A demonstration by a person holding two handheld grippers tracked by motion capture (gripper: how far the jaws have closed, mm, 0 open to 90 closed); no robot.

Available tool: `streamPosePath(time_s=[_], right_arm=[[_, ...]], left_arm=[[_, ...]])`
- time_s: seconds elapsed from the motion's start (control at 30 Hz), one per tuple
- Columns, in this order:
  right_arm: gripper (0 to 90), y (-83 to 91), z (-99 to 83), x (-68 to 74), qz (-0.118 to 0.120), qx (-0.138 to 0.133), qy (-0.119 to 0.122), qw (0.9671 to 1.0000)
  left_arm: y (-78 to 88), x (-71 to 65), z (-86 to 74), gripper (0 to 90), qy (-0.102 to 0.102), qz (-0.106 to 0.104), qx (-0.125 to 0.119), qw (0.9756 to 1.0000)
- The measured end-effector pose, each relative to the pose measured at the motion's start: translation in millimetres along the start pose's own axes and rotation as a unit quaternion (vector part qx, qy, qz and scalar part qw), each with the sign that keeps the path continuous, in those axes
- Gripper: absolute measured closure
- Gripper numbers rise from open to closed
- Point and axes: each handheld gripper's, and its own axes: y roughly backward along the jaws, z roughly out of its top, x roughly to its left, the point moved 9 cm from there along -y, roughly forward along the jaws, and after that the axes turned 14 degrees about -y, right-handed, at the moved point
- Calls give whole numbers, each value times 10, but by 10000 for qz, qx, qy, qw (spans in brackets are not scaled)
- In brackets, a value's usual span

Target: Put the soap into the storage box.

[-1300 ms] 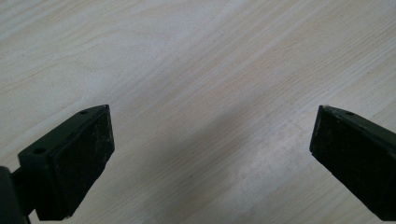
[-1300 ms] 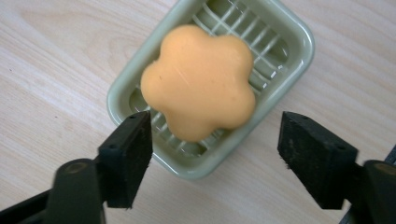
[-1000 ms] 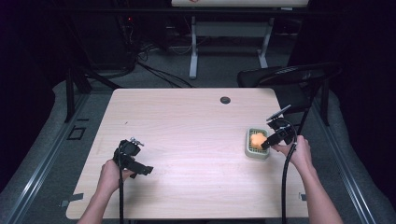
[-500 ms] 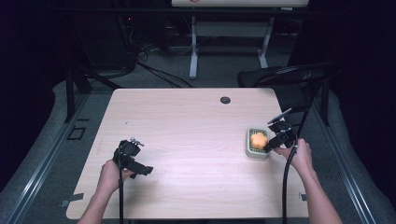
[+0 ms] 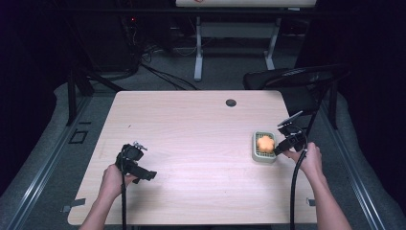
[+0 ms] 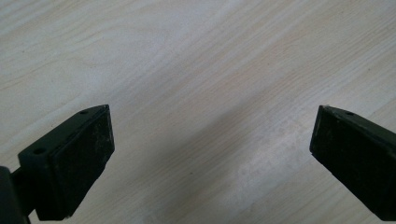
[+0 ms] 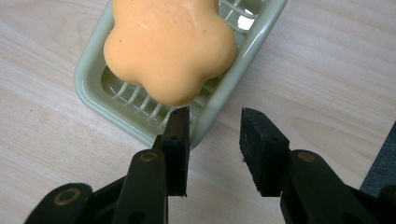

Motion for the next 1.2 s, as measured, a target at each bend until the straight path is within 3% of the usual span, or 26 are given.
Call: streamPosePath(time_s=[0.13, 0.23, 0.27, 0.4, 0.5, 0.57, 0.83, 1.03, 1.2], right_arm=[[635, 6, -17, -65, -134, 46, 18, 9999], [612, 6, -31, -98, -98, 92, -9, 9999], [604, -5, -26, -87, -77, -27, -97, 9999], [568, 42, -36, -73, -55, -35, -8, 10000], [521, 132, -58, -22, -16, -121, 69, 9999], [431, 225, -92, 23, -9, -251, 68, 9997], [262, 472, -320, 118, 32, -525, 163, 9985], [151, 540, -547, 186, 13, -525, 288, 9982], [138, 553, -688, 225, 30, -600, 333, 9976]], left_arm=[[0, 0, 3, 0, -4, 1, -3, 10000], [-1, -1, 6, 0, -8, 0, -4, 10000], [0, -1, 7, 0, -6, 0, -6, 10000], [2, 4, 6, 0, 4, 11, -13, 10000], [3, 6, 6, 0, 9, 18, -20, 10000], [4, 5, 8, 0, 6, 15, -25, 10000], [6, -4, 17, 0, -9, 2, -26, 10000], [8, 2, 20, 0, 19, 9, -50, 10000], [11, 1, 25, 0, 14, 4, -63, 10000]])
